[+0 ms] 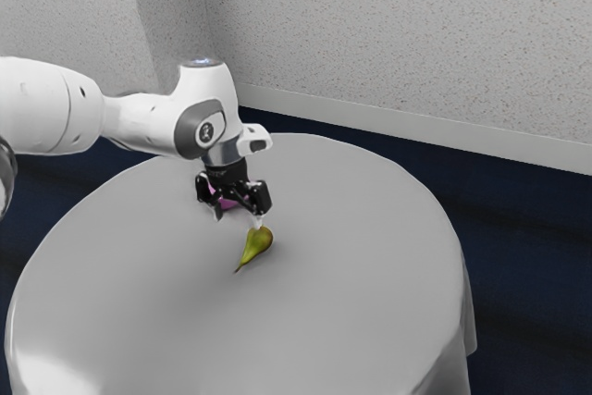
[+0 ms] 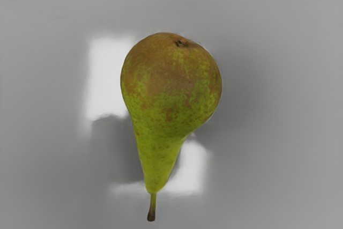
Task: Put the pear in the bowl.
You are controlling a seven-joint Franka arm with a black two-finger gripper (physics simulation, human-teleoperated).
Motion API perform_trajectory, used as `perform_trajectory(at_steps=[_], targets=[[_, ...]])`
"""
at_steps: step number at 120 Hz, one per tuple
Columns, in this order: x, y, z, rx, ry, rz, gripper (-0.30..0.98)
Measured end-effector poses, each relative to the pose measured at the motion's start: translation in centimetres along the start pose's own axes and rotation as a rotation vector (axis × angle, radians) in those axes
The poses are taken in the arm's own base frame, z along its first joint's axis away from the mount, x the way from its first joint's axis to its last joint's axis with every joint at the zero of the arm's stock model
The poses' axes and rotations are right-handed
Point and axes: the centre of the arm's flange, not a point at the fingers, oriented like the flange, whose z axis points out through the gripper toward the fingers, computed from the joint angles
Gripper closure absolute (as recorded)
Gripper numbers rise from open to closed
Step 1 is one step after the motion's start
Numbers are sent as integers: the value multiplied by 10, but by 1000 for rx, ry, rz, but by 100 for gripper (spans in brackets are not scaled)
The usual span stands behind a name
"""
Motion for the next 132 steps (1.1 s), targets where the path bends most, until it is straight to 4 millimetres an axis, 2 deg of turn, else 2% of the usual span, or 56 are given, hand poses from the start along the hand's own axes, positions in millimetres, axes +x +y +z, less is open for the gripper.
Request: perform_trajectory(at_steps=[31,42,52,65,83,111,132], targets=[[17,1,34,-16,-17,26,0],[30,4,45,-38,-16,35,0],[33,4,49,-55,-15,44,0],[34,-8,56,-66,-22,43,0],[35,-13,69,-68,-37,61,0],[43,-13,88,-77,-32,89,0],[52,-11,89,-86,-14,112,1]])
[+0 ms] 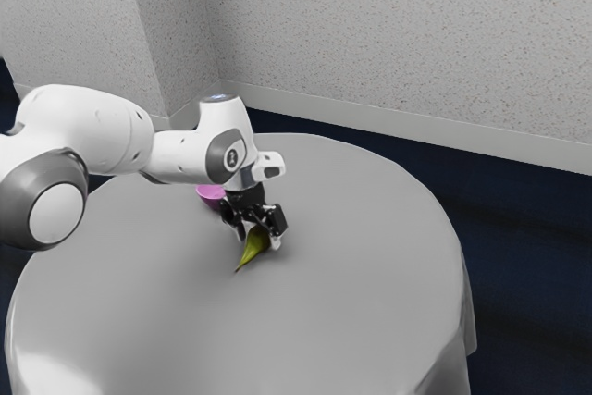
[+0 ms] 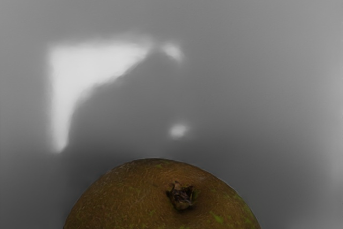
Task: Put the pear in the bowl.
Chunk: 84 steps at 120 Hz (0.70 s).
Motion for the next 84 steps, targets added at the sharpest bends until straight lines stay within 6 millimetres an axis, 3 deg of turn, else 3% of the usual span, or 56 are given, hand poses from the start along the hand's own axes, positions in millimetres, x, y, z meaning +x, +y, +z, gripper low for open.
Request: perform_trajectory(at_steps=[61,84], targets=[[1,-1,-2,-11,10,35,35],[7,-2,-16,1,34,46,44]])
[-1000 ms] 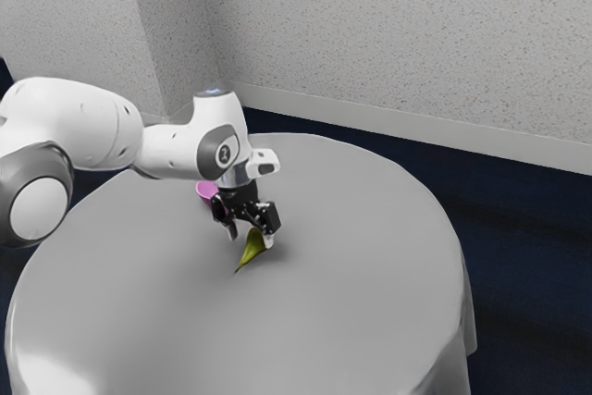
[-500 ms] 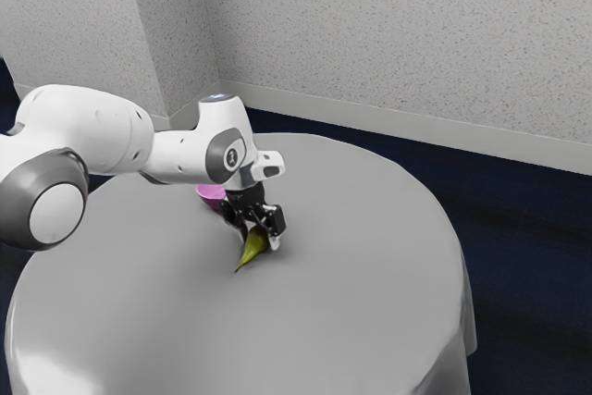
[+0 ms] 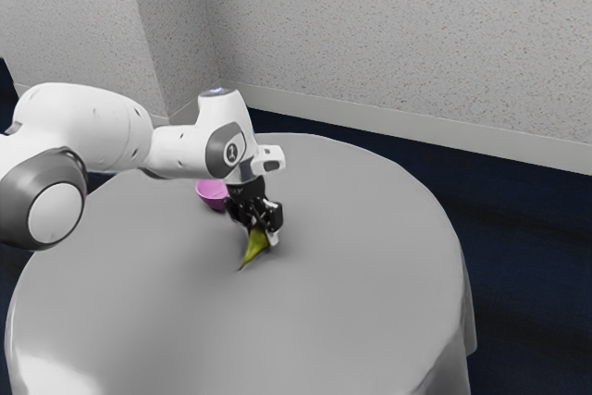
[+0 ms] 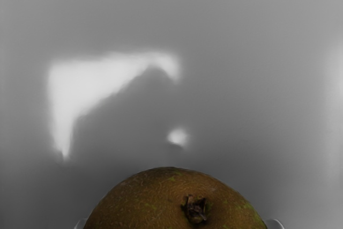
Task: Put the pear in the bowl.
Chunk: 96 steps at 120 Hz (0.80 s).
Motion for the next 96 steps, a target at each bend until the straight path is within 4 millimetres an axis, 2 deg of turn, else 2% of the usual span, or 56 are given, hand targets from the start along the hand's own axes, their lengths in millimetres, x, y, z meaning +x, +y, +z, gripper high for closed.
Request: perform_trajectory(at_steps=[15,35,41,53,68,79,96], targets=[[4,-5,-21,13,28,-4,49],[15,-30,-80,50,92,-32,55],[19,-33,-93,58,103,-34,52],[24,-54,-124,80,132,-57,49],[24,-97,-155,88,166,-105,46],[27,-118,-160,91,172,-124,45],[33,-140,-147,93,162,-137,44]])
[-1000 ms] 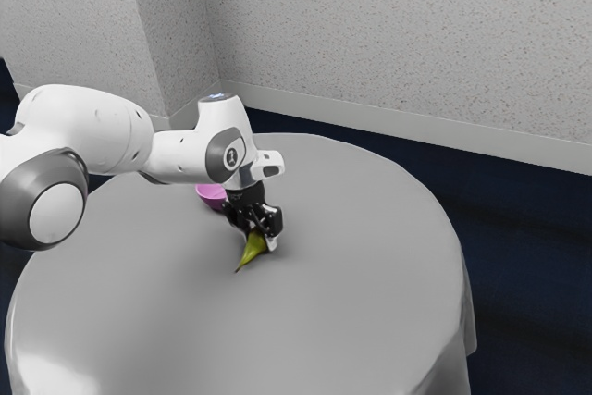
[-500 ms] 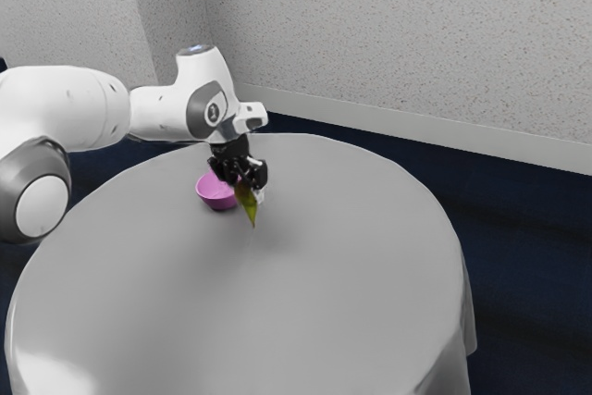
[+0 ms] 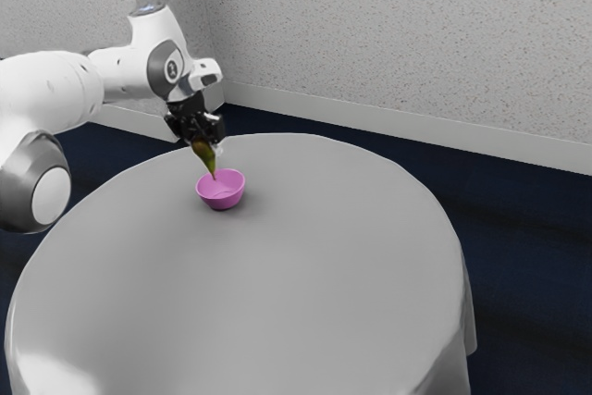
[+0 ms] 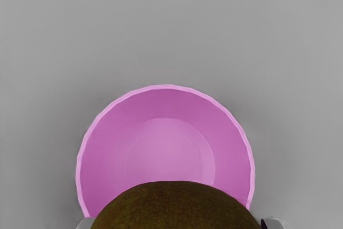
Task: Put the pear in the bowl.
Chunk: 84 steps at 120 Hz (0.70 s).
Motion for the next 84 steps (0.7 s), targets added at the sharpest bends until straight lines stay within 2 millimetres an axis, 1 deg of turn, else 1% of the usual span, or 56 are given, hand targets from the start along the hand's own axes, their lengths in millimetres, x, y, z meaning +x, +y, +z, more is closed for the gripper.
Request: perform_trajectory(at_steps=[8,24,31,49,57,75,84], targets=[[1,-1,10,-2,-12,3,44],[5,4,32,-5,-31,21,43],[7,5,35,-5,-32,27,43],[15,-2,44,-12,-21,32,42],[16,-1,48,-16,-23,36,42],[16,-1,52,-26,-27,45,24],[16,2,53,-31,-27,52,17]])
